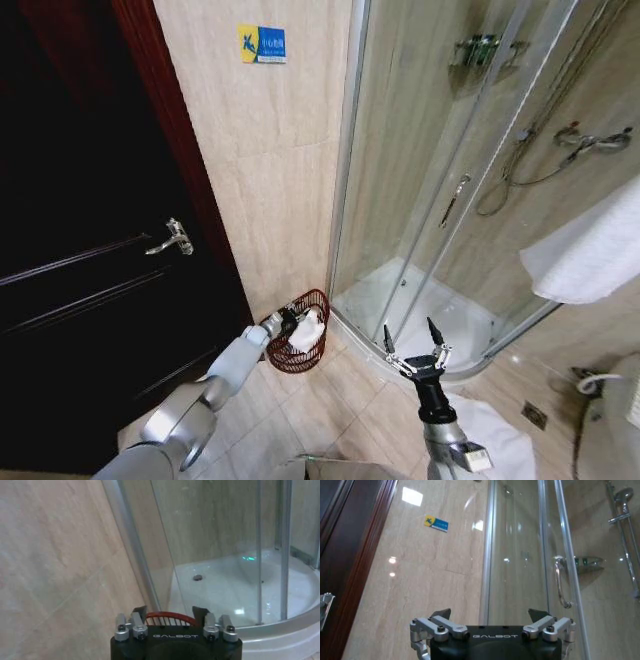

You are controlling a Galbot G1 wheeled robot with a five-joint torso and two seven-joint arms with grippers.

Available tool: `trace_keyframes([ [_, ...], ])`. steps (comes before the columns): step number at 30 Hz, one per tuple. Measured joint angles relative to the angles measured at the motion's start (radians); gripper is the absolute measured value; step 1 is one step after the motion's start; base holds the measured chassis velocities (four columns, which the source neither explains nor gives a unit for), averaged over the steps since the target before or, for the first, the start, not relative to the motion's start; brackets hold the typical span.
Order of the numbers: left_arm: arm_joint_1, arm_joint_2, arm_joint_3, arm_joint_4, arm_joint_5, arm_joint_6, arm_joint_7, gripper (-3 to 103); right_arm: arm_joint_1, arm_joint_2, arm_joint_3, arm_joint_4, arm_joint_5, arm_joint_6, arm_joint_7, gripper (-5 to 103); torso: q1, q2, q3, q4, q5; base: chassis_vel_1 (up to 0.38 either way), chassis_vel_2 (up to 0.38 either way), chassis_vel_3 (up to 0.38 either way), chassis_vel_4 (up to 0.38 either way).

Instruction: Discard the used towel into the hamper.

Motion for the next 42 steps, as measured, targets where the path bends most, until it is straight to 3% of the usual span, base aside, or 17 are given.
trace_keyframes([
  [4,0.045,0.049,-0.006,-0.092,-0.045,0.011,0.013,76,0.022,0.000,0.013,-0.001,0.007,-0.018,0.012,100,0.000,0.000,0.000,0.0000,0.0000,0.000,0.000,0.000,0.000],
  [6,0.111,0.101,-0.019,-0.205,-0.095,0.047,0.020,86,0.047,0.000,0.032,-0.001,0.020,-0.038,0.041,100,0.000,0.000,0.000,0.0002,0.0000,0.000,0.000,0.000,0.000],
  [8,0.150,0.124,-0.032,-0.254,-0.116,0.064,0.025,86,0.051,-0.001,0.035,0.003,0.027,-0.050,0.054,100,0.000,0.000,0.000,0.0002,0.0000,0.000,0.000,0.000,0.000],
  [10,0.241,0.177,-0.075,-0.372,-0.169,0.104,0.024,96,0.060,-0.009,0.035,0.020,0.035,-0.075,0.081,100,0.000,0.000,0.000,0.0007,0.0000,0.000,0.000,0.000,0.000],
  [11,0.241,0.177,-0.075,-0.372,-0.169,0.104,0.024,96,0.060,-0.009,0.035,0.020,0.035,-0.075,0.081,100,0.000,0.000,0.000,0.0007,0.0000,0.000,0.000,0.000,0.000],
  [14,0.375,0.239,-0.147,-0.577,-0.263,0.168,-0.004,100,0.077,-0.003,0.025,0.040,0.022,-0.099,0.091,100,0.000,0.000,0.000,0.0005,-0.0005,0.000,0.000,0.000,0.000],
  [15,0.375,0.239,-0.147,-0.577,-0.263,0.168,-0.004,100,0.077,-0.003,0.025,0.040,0.022,-0.099,0.091,100,0.000,0.000,0.000,0.0005,-0.0005,0.000,0.000,0.000,0.000],
  [16,0.417,0.252,-0.182,-0.643,-0.283,0.193,-0.022,100,0.079,-0.004,0.018,0.046,0.016,-0.106,0.094,100,0.000,0.000,0.000,-0.0003,0.0003,0.000,0.000,0.000,0.000],
  [18,0.531,0.264,-0.272,-0.794,-0.332,0.261,-0.086,100,0.084,-0.005,0.009,0.059,0.005,-0.115,0.096,100,0.000,0.000,0.000,0.0004,-0.0003,0.000,0.000,0.000,0.000],
  [19,0.531,0.264,-0.272,-0.794,-0.332,0.261,-0.086,100,0.084,-0.005,0.009,0.059,0.005,-0.115,0.096,100,0.000,0.000,0.000,0.0004,-0.0003,0.000,0.000,0.000,0.000],
  [22,0.705,0.214,-0.387,-1.005,-0.373,0.386,-0.212,100,0.087,-0.015,0.010,0.066,0.017,-0.125,0.096,100,0.000,0.000,0.000,0.0007,0.0000,0.000,0.000,0.000,0.000],
  [23,0.705,0.214,-0.387,-1.005,-0.373,0.386,-0.212,100,0.087,-0.015,0.010,0.066,0.017,-0.125,0.096,100,0.000,0.000,0.000,0.0007,0.0000,0.000,0.000,0.000,0.000],
  [25,0.792,0.156,-0.477,-1.134,-0.374,0.428,-0.246,100,0.086,-0.024,0.011,0.079,0.032,-0.142,0.099,100,0.000,0.000,0.000,-0.0002,0.0001,0.000,0.000,0.000,0.000],
  [30,0.946,0.029,-0.666,-1.381,-0.353,0.474,-0.235,100,0.105,-0.035,0.010,0.120,0.033,-0.208,0.126,100,0.000,0.000,0.000,0.0001,0.0009,0.000,0.000,0.000,0.000],
  [33,1.035,-0.029,-0.711,-1.486,-0.333,0.495,-0.202,100,0.121,-0.041,0.015,0.143,0.033,-0.254,0.155,100,0.000,0.000,0.000,0.0005,0.0000,0.000,0.000,0.000,0.000],
  [40,1.170,-0.185,-0.723,-1.684,-0.222,0.496,-0.167,100,0.106,-0.054,0.022,0.215,0.040,-0.305,0.179,100,0.000,0.000,0.000,0.0000,0.0002,0.000,0.000,0.000,0.000],
  [42,1.187,-0.198,-0.713,-1.714,-0.217,0.485,-0.168,100,0.106,-0.054,0.019,0.221,0.040,-0.306,0.179,100,0.000,0.000,0.000,0.0001,0.0003,0.000,0.000,0.000,0.000],
])
